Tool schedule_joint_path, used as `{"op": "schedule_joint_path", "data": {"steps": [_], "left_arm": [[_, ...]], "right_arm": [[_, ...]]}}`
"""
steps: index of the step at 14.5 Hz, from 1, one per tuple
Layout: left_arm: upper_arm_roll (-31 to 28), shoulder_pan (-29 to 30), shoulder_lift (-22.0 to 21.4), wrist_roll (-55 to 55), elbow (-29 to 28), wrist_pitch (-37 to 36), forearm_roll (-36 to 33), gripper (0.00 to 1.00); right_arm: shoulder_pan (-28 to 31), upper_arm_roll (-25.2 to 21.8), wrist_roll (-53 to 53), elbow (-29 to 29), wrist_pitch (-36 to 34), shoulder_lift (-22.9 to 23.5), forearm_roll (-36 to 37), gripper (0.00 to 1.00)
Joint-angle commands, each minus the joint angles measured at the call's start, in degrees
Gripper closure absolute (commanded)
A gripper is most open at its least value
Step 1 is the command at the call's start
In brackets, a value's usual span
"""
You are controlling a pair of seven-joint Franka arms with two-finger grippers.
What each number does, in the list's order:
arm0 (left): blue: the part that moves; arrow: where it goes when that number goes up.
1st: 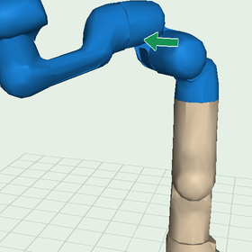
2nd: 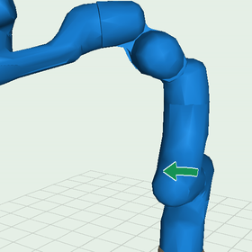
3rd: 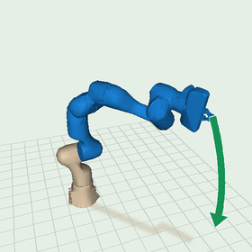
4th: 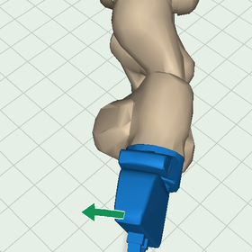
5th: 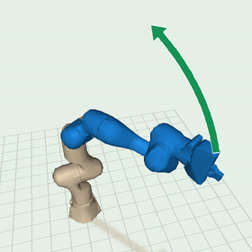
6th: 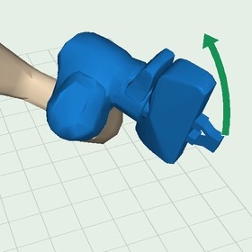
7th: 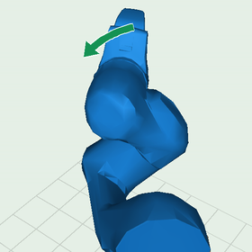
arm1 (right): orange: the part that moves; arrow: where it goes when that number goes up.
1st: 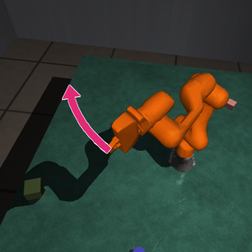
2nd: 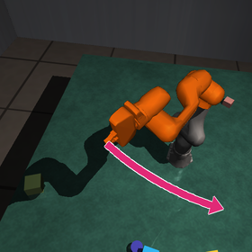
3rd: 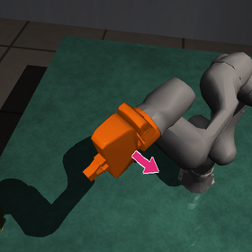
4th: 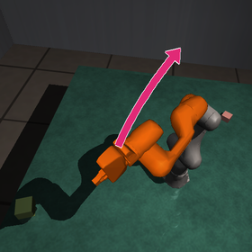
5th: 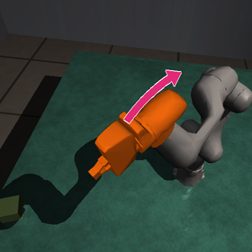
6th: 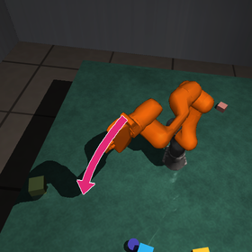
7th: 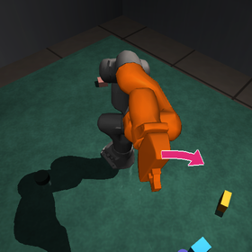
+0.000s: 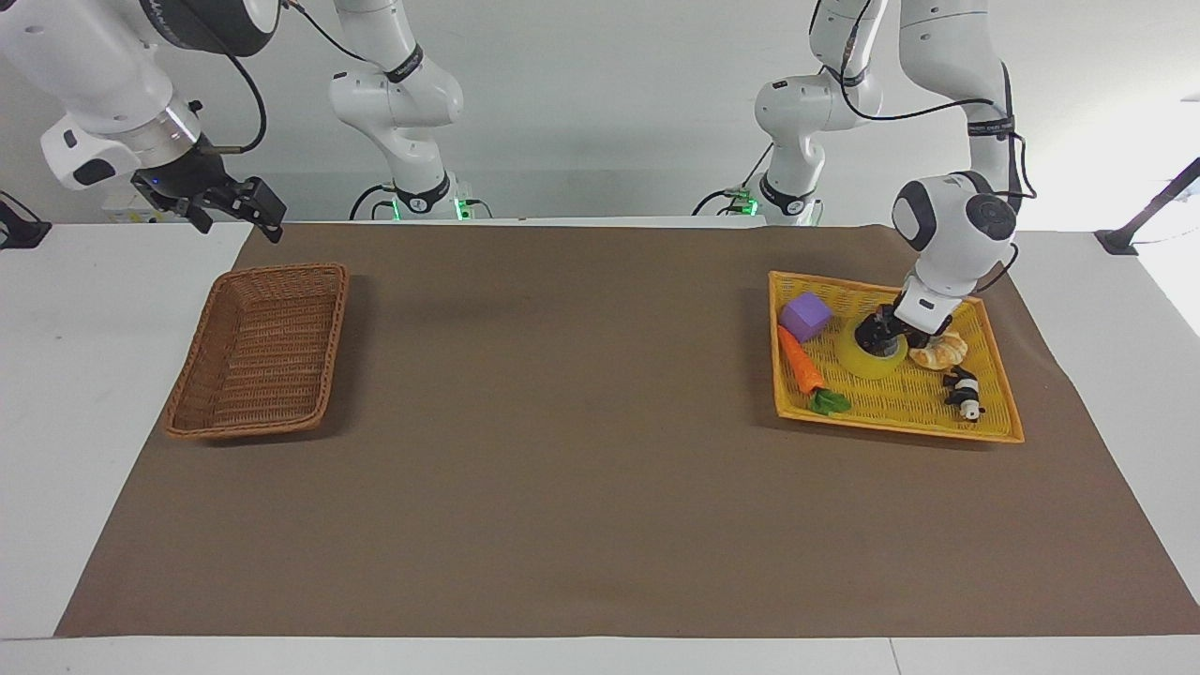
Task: Move tape to another basket
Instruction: 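Grasp the yellow tape roll rim with the left gripper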
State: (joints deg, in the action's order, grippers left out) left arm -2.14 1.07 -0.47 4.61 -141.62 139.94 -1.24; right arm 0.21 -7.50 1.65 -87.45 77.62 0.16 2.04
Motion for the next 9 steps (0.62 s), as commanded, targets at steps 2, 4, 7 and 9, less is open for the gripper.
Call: {"op": "schedule_joint_path", "data": {"steps": [2,4,7,9], "left_arm": [[-0.23,-0.28,-0.06,1.29,-0.41,0.17,-0.87,0.78],[-0.23,-0.28,0.11,1.20,1.16,-2.55,-0.87,0.99],[-0.23,-0.37,0.20,1.28,4.14,-6.85,-0.87,1.00],[-0.15,-0.37,0.12,1.20,8.00,-11.85,-0.78,1.00]], "right_arm": [[0.15,0.20,-1.56,-1.41,0.52,-1.13,0.60,0.01],[0.15,0.20,-1.56,-1.41,0.52,-1.13,0.60,0.01],[0.15,0.20,-1.56,-1.41,0.52,-1.13,0.60,0.01],[0.15,0.20,-1.56,-1.41,0.52,-1.13,0.60,0.01]]}}
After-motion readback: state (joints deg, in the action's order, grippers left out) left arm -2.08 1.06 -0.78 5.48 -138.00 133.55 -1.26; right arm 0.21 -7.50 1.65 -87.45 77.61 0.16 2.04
